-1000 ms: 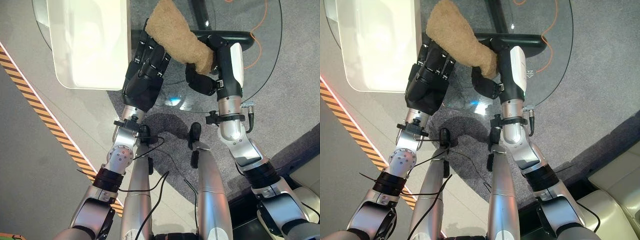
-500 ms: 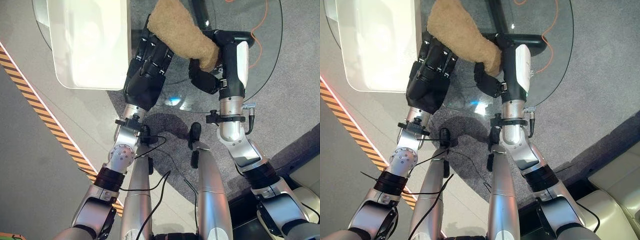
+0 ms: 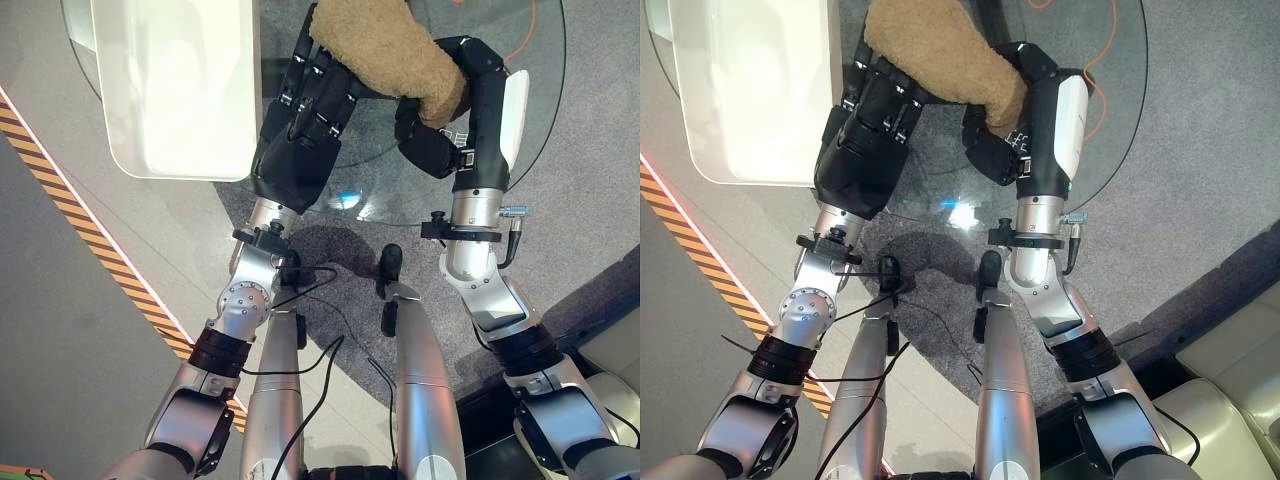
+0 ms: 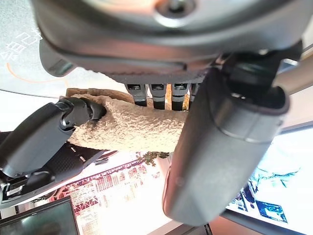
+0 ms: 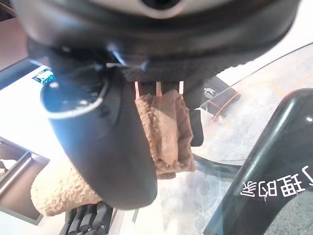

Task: Wipe the table with a cloth and put it in the basket.

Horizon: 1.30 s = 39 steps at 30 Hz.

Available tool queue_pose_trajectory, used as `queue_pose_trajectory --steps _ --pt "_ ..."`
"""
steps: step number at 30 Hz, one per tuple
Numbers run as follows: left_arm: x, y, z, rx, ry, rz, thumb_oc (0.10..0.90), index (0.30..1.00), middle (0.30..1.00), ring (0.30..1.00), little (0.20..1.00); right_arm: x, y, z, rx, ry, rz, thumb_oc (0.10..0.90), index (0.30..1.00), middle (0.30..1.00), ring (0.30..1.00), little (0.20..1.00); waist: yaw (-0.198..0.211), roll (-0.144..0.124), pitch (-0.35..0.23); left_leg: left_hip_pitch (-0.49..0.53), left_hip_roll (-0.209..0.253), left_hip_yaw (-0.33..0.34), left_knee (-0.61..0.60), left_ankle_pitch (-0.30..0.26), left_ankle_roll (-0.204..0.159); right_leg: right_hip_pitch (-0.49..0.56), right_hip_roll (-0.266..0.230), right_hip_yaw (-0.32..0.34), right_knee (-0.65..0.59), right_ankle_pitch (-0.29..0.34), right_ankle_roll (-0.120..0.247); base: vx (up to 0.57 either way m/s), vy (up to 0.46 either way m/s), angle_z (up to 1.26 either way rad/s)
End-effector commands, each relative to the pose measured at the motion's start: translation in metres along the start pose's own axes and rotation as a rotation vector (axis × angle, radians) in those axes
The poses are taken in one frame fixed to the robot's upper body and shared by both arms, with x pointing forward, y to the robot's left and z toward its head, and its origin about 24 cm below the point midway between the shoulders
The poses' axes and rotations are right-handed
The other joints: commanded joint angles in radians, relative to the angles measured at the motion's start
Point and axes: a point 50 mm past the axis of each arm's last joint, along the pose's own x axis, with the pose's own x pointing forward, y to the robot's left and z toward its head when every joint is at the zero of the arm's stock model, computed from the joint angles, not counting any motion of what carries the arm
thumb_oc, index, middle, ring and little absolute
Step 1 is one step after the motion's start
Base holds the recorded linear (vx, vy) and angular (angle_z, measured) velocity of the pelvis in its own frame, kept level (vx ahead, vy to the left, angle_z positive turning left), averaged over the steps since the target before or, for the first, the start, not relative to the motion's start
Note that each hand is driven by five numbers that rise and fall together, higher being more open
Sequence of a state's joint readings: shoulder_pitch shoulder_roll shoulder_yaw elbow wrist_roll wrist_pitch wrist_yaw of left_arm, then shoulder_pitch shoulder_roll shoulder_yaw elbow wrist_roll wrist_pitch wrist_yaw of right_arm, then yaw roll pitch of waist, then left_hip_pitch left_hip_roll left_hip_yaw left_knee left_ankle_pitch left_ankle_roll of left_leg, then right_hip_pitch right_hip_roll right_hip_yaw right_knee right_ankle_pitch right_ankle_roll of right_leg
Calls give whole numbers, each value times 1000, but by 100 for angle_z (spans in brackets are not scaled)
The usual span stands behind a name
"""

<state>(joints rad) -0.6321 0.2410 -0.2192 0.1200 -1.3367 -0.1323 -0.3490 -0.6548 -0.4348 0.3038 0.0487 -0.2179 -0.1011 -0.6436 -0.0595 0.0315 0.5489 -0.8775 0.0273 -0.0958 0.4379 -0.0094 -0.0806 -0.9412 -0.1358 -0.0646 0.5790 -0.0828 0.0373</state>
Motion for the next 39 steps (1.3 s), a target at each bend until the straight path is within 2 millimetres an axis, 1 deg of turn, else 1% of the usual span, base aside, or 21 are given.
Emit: queue_pose_trajectory --steps 1,6,17,21,27,33,39 --pt "22 -64 10 39 -38 -429 800 900 900 900 900 30 -33 60 120 -326 -249 100 300 300 300 200 10 -18 -29 41 -88 117 -8 -49 125 55 134 7 -78 23 -29 0 0 0" --pt "23 -64 10 57 -34 -409 800 900 900 900 900 30 -35 63 136 -353 -270 100 300 300 300 200 10 -15 -29 41 -88 118 -8 -49 124 58 134 6 -80 22 -29 0 0 0" --pt "20 -51 18 56 -116 -244 800 900 900 900 900 29 -40 81 160 -448 -284 100 300 300 300 200 13 -17 -29 34 -90 116 -4 -50 125 52 138 5 -72 16 -29 0 0 0" --pt "19 -49 21 69 -140 -212 800 900 900 900 900 28 -40 84 164 -464 -286 100 300 300 300 200 14 -18 -29 31 -89 116 -2 -50 126 50 137 3 -72 16 -29 0 0 0" --pt "16 -41 26 107 -197 -96 800 900 900 900 900 27 -41 88 173 -477 -284 100 300 300 300 200 16 -18 -29 32 -91 114 -5 -47 127 52 139 1 -74 15 -29 0 0 0" --pt "13 -38 31 128 -233 -53 800 900 900 900 900 27 -43 90 173 -489 -291 100 300 300 300 200 20 -20 -29 30 -91 114 -5 -47 127 52 140 -2 -75 15 -29 0 0 0" --pt "14 -40 30 122 -225 -65 800 900 900 900 900 27 -41 90 173 -481 -279 100 300 300 300 200 19 -21 -29 29 -91 114 -6 -45 126 52 141 -2 -76 17 -28 0 0 0"
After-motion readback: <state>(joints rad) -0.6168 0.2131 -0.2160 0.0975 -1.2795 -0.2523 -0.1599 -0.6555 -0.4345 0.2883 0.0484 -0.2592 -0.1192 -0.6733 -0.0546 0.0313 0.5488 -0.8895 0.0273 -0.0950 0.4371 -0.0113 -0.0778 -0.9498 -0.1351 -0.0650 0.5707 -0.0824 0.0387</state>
